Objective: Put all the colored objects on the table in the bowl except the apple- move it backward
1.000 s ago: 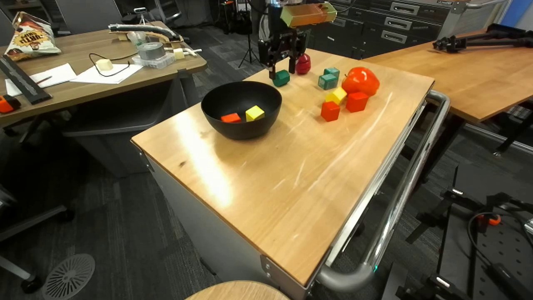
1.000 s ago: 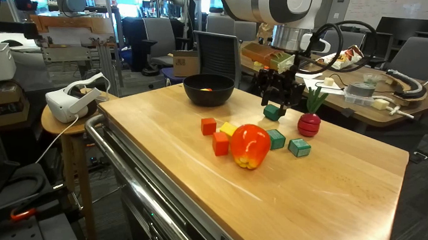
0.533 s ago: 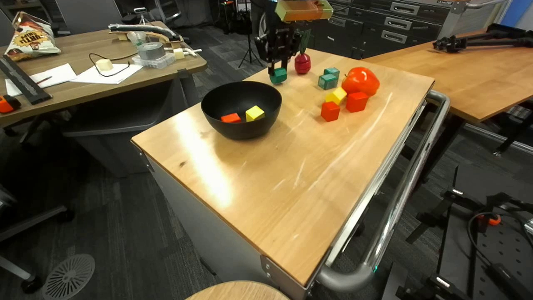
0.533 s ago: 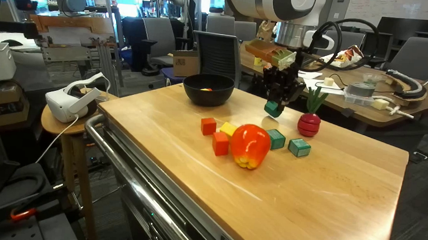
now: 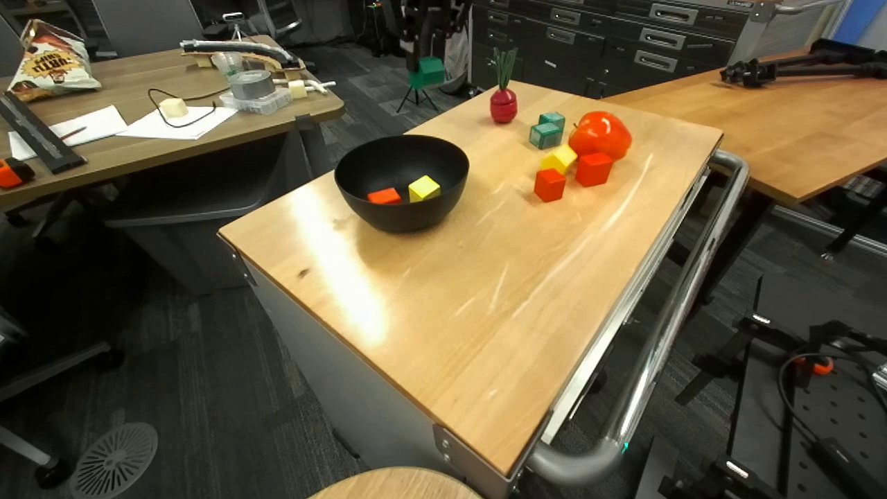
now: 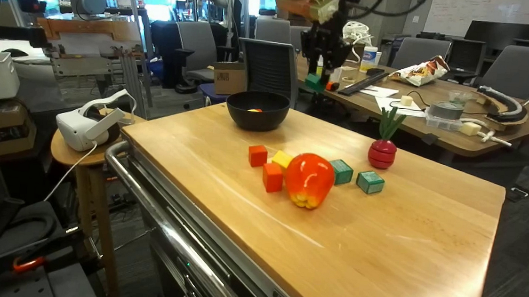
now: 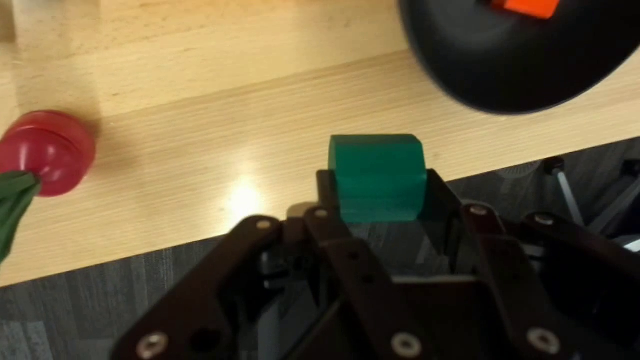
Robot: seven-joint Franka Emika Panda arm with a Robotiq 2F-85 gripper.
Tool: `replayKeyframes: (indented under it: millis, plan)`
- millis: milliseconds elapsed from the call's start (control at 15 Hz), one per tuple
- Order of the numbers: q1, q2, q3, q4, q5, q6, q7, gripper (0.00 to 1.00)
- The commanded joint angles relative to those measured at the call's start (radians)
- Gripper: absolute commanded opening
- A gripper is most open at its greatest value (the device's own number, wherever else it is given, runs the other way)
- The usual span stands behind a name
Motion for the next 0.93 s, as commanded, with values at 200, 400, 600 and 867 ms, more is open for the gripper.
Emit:
replayKeyframes:
  millis: [200, 400, 600, 867]
  plan:
    - [0.116, -0.086, 0.050, -0.083, -0.028, -0.104, 0.061, 0.17]
    - [0.141, -0.012, 0.040, -0.061, -0.033, -0.053, 0.129, 0.17]
    - [0.140, 0.017, 0.034, -0.070, -0.031, -0.025, 0.141, 0.67]
    - [0.108, -0.066, 0.008, -0.158, -0.022, 0.054, 0.136, 0.90]
